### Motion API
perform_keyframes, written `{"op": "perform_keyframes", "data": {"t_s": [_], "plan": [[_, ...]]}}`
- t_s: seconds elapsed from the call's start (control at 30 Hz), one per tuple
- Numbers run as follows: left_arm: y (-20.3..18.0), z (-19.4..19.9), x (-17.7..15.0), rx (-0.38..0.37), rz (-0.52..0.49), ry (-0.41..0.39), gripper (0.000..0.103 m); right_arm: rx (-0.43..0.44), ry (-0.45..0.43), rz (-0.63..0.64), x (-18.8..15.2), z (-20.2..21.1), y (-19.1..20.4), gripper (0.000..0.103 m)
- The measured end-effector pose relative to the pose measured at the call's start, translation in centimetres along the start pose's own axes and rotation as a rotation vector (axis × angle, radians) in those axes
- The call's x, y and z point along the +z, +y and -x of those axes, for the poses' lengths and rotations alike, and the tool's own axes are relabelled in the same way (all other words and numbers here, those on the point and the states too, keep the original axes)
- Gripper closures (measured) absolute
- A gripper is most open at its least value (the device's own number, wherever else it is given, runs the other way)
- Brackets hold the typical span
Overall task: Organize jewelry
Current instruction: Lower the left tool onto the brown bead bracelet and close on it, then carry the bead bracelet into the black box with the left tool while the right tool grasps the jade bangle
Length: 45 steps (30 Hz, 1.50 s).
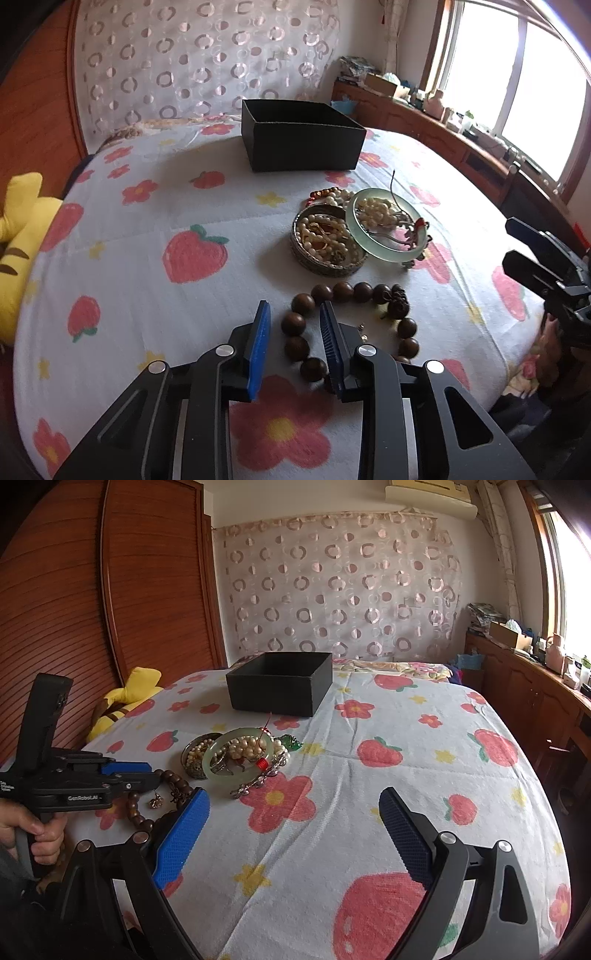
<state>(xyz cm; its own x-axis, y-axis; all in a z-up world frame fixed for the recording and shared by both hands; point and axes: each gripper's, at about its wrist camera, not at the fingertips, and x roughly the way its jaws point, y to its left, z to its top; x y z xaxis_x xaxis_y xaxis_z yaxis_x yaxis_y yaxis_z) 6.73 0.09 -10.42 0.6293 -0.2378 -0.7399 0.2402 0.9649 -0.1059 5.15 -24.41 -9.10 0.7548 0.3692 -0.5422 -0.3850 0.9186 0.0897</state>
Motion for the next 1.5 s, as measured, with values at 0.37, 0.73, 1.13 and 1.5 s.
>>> {"op": "perform_keyframes", "data": {"t_s": [0.37,0.73,1.13,1.5], "plan": [[-0.1,1.1,0.2,0.025,-0.073,-0.055,0.091,0.073,0.044,0.054,0.8,-1.2,1.2,0.012],[0.9,6.6,1.9,0.016,-0.017,-0.223,0.091,0.247,0.179,0.177,2.7,-5.7,4.8,0.05],[2.8,9.4,3.6,0.024,0.011,-0.29,0.091,0.203,0.294,0.435,3.3,-9.3,8.8,0.056],[3.0,10.2,5.8,0.025,0.002,-0.324,0.091,0.196,0.26,0.446,4.0,-8.6,7.8,0.092]]}}
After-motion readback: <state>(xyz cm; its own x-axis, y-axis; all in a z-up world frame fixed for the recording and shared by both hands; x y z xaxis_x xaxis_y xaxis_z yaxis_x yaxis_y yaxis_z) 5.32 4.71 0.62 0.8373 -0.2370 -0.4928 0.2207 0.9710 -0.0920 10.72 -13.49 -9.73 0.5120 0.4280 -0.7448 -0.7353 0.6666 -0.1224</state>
